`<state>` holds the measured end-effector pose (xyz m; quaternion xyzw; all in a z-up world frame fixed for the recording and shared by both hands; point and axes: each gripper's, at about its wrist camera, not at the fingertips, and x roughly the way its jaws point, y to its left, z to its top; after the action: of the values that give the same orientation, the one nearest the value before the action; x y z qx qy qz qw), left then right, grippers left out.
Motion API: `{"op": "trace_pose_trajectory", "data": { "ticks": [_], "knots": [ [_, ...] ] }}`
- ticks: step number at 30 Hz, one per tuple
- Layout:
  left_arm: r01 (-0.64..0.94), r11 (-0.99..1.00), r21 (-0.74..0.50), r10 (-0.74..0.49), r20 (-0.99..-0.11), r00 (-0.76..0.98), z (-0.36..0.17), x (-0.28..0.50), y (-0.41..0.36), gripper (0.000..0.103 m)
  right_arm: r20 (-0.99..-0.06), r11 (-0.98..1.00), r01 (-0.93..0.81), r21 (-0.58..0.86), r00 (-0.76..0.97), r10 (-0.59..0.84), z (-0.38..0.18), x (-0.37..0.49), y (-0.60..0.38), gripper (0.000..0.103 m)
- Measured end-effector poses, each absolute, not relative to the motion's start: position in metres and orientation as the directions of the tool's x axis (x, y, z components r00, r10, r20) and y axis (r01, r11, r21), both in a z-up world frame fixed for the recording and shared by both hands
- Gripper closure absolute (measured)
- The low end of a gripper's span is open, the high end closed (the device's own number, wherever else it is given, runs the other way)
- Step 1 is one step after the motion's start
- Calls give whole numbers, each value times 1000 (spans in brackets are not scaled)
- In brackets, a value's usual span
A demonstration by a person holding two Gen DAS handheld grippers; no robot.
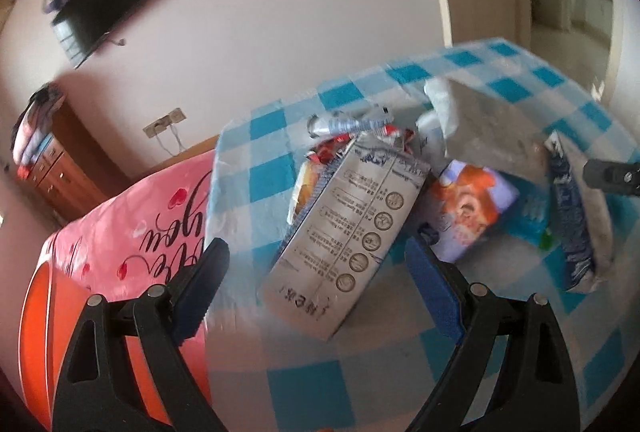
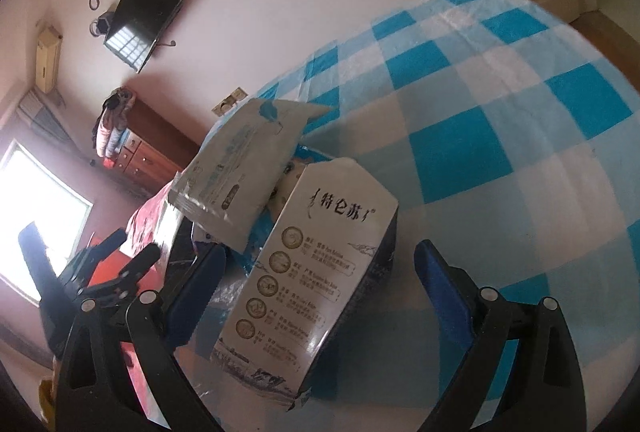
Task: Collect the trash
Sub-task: 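Grasp the white milk carton with the left tool while the right tool grasps another carton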
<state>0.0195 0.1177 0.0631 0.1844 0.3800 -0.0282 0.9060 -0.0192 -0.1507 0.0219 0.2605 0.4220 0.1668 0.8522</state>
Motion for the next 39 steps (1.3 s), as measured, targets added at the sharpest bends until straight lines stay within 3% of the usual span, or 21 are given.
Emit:
{"op": "trace_pose_trajectory", "data": {
  "ticks": [12,16,26,27,29,30,39],
  "knots": [
    [267,906,330,84,-756,649,40,51,115,14,-632,815,-98,571,581,513,21,-17,-143,9],
    [263,910,321,86,-765,638,32,58,110,26,-628,821,-96,562,597,499,23,-16,-147,9],
    [202,936,287,90,-753,652,36,53,108,31,-621,810,-91,579,594,511,22,-12,-153,9],
    [191,942,276,89,-753,652,36,50,109,31,-625,815,-94,572,593,507,22,-12,-152,11],
    [172,951,256,86,-756,649,38,47,110,32,-636,826,-95,556,591,497,22,-13,-149,26],
    [158,958,241,83,-756,649,39,44,111,32,-645,834,-93,544,590,486,22,-13,-148,28],
    [112,979,168,52,-746,664,45,12,112,32,-664,871,-104,479,606,438,24,-16,-138,28]
  ]
}}
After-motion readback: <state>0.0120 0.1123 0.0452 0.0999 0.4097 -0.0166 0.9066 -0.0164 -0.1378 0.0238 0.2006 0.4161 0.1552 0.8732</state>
